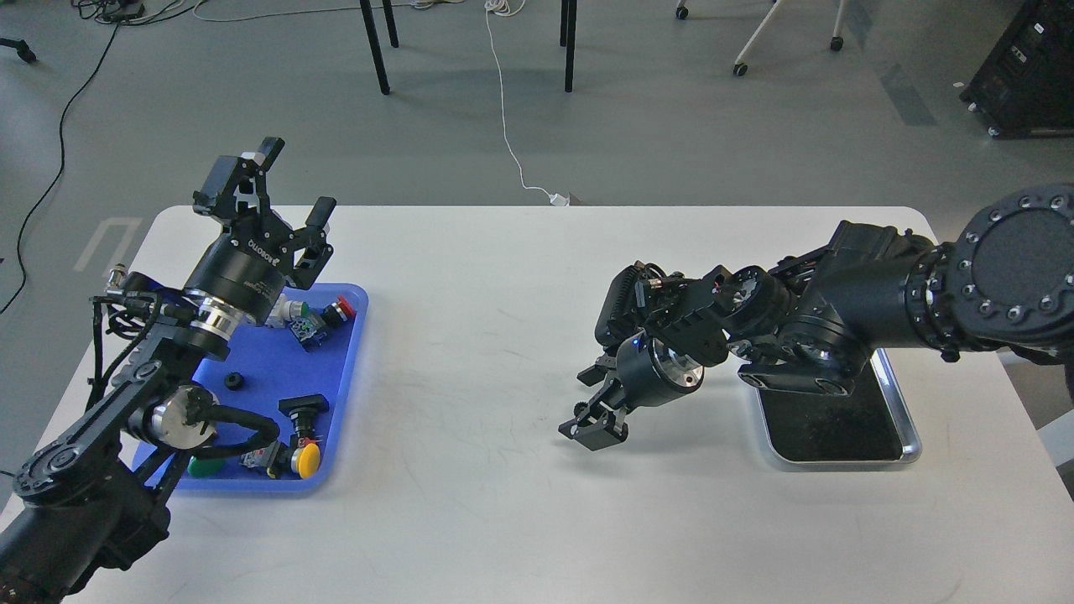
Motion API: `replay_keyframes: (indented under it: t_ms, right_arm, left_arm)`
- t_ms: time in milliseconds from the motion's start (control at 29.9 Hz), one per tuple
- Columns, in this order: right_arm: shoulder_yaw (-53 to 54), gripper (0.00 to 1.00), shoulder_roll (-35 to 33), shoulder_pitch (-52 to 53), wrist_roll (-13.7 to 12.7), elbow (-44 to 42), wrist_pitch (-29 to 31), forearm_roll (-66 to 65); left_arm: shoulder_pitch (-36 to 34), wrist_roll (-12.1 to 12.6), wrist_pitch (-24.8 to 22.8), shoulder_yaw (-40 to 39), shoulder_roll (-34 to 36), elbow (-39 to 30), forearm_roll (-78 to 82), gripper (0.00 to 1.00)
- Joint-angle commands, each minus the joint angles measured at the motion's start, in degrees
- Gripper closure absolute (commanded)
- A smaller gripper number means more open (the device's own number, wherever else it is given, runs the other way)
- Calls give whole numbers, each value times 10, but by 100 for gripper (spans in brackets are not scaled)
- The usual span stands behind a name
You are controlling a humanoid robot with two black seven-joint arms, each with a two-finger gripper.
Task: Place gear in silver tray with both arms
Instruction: 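Grasp the black gear on the table with the right gripper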
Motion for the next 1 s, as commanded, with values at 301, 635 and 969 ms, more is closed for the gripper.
replay_keyframes:
  t_ms: [301,635,969]
  right_arm:
    - [-3,33,0,-23,0,-18,-11,7]
    - [-3,45,0,-35,0,-19,-13,7]
    - [-4,68,0,-38,0,-24,-12,7]
  left_arm:
    - [4,-1,0,-4,-2,-7,0,2]
    - [5,0,0,-4,-2,-8,0,2]
    - [5,1,1,-8,-1,-8,1,2]
